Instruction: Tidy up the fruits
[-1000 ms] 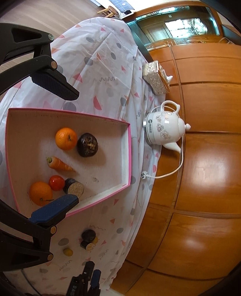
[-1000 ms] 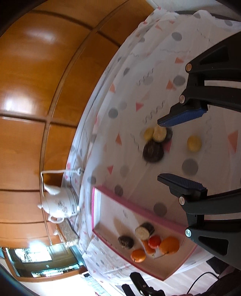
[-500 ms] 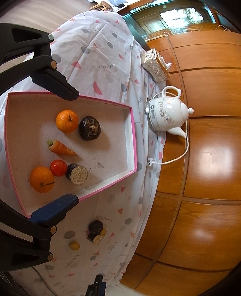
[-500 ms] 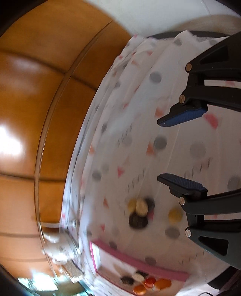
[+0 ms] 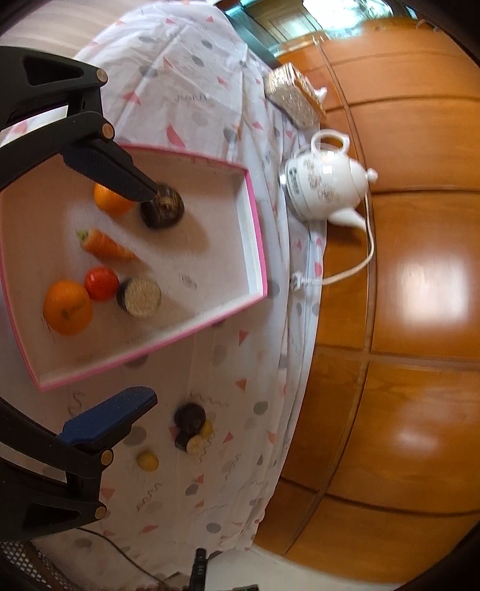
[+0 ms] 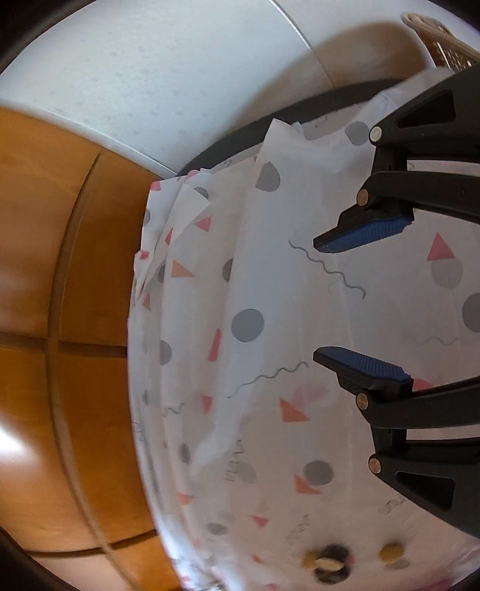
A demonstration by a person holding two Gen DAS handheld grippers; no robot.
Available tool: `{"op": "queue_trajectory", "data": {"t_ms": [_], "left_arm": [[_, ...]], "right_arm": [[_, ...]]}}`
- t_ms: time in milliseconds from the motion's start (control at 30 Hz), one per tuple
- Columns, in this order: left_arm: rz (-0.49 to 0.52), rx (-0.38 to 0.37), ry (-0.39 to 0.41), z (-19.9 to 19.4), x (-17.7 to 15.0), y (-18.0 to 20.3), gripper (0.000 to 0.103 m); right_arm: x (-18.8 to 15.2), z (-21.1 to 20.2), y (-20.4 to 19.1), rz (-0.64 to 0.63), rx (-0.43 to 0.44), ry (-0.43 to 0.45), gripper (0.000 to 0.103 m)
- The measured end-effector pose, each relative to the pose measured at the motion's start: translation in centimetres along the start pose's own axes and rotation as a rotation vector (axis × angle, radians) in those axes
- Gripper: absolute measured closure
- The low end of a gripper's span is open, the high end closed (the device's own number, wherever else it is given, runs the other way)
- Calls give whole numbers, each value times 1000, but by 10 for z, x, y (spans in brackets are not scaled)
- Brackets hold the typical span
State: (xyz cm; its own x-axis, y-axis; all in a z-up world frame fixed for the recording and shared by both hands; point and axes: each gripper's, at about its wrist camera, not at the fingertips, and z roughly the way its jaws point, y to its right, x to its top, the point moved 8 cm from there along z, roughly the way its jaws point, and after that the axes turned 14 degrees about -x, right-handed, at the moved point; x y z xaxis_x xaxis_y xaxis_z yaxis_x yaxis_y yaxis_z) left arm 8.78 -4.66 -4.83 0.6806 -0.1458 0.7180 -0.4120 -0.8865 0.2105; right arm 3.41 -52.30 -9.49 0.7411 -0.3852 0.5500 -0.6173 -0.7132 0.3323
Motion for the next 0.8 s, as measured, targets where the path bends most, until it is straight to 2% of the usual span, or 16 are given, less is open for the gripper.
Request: {"op": "queue_trajectory", "data": {"t_ms": [200,433,667,800], "left_arm": [[27,-85,-69,35,7,34,11],[41,-145,-153,75,6,64,19],[8,-191,-232,109,2,76,28],[-34,-221,-276,128,-1,79,37]], "right_arm": [[7,-15,1,-11,-19,90,49],[13,-22,-3,-36,-44,139,49],[14,-24,-6,-51,-40,147,49],[15,-24,-6,-57,-41,152,49]]}}
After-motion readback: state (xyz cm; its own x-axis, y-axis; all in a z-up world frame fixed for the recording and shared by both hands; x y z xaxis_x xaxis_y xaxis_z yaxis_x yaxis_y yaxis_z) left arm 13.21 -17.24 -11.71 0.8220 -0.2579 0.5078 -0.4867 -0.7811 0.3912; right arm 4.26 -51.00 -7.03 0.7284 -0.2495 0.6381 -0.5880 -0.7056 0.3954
